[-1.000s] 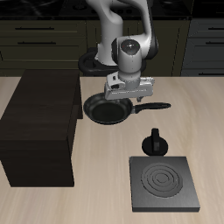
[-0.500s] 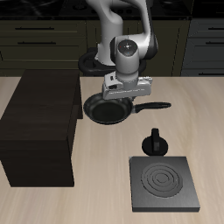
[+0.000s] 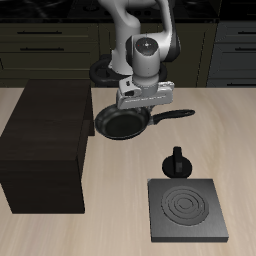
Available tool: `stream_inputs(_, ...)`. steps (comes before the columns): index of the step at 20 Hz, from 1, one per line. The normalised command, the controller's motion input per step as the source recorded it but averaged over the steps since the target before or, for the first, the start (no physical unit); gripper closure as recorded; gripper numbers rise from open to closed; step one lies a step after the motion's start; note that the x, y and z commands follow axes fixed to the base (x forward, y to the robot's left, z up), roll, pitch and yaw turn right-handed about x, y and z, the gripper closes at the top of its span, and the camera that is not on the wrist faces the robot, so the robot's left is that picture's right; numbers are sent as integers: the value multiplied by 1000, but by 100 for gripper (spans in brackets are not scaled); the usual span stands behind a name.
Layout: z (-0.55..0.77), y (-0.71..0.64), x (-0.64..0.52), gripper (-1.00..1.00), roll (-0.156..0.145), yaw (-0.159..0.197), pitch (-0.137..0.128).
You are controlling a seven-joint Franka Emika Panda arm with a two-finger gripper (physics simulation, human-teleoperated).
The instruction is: Place the frypan on the flat stove
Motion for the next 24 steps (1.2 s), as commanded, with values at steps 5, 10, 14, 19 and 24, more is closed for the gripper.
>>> stream_inputs(5,333,69,73,100,1,65,-50)
stream_inputs(10,266,4,37,100,-2,15,-35)
stream_inputs(14,439,29,33,100,3,7,-57)
stream_inputs(19,426,29,79,100,5,-21,-36)
stream_inputs(24,392,-22,44,100,-9,-1,-57)
